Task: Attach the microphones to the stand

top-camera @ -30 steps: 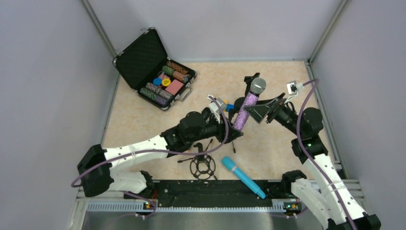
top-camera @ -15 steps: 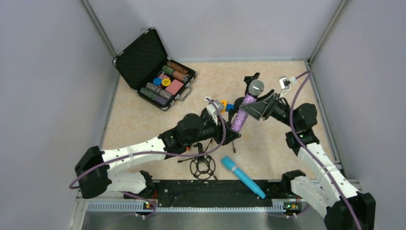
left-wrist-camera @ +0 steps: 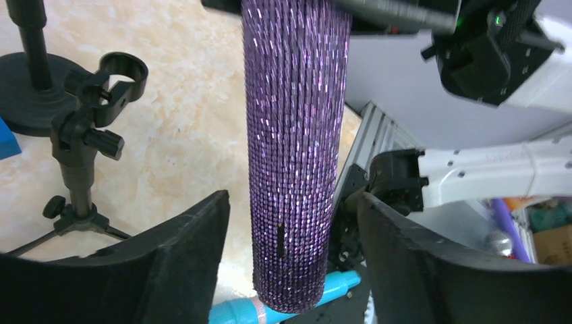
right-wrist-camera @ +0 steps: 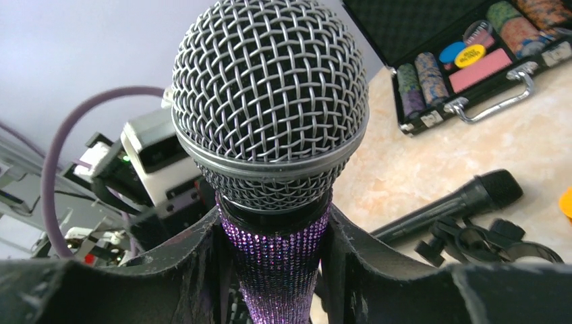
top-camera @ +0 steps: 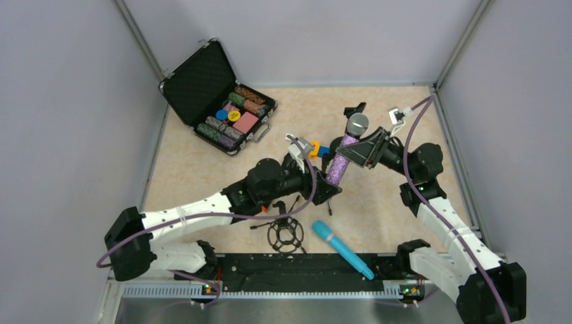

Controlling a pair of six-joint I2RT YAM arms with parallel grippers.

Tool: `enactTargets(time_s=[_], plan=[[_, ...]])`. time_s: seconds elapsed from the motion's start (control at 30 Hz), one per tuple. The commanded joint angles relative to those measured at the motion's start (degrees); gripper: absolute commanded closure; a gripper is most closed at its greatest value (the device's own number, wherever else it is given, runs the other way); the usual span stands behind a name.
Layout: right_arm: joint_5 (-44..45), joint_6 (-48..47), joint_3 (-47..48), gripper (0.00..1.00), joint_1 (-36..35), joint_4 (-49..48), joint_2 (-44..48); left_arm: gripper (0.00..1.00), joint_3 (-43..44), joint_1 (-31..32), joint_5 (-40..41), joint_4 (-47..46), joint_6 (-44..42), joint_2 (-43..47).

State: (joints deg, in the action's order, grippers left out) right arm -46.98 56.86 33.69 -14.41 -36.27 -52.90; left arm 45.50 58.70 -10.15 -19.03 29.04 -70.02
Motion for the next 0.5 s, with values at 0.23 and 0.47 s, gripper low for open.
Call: enactTargets(time_s=[0.23, 0.47], plan=[[6.35, -13.4, 2.45, 1.0, -0.44, 13.51, 6.71, 0.07, 5.52, -10.61, -4.89, -2.14, 7.43, 0.83], [5.96, -15.95, 4.02, 1.0, -0.44, 15.85, 8.38, 0.04, 10.49, -22.69, -11.89, 7.35, 7.21, 2.69]])
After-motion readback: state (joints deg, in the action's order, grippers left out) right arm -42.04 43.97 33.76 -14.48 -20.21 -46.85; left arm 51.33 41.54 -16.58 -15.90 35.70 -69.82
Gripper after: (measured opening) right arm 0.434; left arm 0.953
